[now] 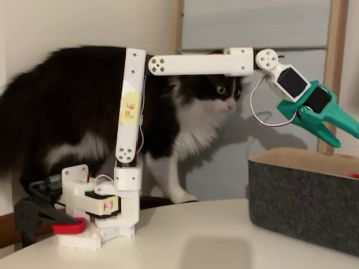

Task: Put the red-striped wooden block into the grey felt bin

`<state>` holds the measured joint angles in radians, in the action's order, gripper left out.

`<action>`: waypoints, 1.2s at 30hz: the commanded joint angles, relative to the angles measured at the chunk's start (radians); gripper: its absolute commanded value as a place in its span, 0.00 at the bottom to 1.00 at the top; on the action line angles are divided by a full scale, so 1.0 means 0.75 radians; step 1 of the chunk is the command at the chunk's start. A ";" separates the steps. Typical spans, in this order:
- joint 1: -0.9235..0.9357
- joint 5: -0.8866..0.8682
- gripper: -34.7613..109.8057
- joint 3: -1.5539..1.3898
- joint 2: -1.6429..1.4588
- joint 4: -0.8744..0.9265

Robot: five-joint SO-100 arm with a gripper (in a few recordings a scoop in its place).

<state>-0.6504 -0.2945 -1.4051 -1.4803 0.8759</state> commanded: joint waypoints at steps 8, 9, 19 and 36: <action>0.094 -0.164 0.46 0.037 -0.172 0.270; 0.100 -0.168 0.46 0.035 -0.200 0.309; 0.207 -0.282 0.45 -0.221 -0.612 0.417; 1.381 -1.184 0.39 -0.761 -1.227 0.430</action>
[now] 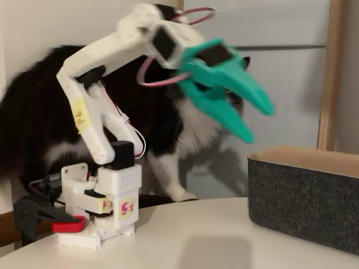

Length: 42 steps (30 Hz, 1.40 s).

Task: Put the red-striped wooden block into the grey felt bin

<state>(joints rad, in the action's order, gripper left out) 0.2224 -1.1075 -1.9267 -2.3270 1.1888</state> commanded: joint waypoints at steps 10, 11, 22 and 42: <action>0.673 -0.086 0.35 -0.450 -0.198 -0.014; 0.708 -0.100 0.33 -0.501 -0.213 -0.047; 0.900 -0.380 0.31 -1.070 -0.624 -0.462; 0.863 -0.415 0.28 -1.624 -1.113 -0.526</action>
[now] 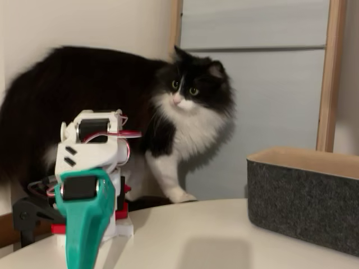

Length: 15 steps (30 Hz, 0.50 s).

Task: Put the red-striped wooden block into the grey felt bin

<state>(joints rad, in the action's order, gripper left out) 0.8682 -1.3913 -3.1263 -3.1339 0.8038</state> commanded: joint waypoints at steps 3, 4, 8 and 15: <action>0.000 -0.063 0.24 -0.025 -0.037 -0.010; -0.002 -0.067 0.24 -0.025 -0.037 -0.008; -0.006 -0.074 0.24 -0.025 -0.035 0.004; -0.033 -0.112 0.24 -0.025 -0.035 0.006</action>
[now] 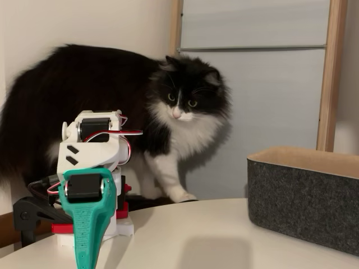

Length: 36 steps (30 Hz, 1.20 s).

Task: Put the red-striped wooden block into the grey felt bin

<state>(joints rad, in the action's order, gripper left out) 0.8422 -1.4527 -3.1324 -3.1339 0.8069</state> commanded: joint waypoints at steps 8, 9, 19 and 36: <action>-0.020 -0.059 0.24 -0.016 -0.033 0.002; -0.020 -0.059 0.24 -0.016 -0.033 0.002; -0.022 -0.061 0.24 -0.016 -0.033 0.002; -0.022 -0.061 0.24 -0.016 -0.033 0.002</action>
<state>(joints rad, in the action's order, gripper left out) 0.8237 -1.4864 -3.1324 -3.1324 0.8069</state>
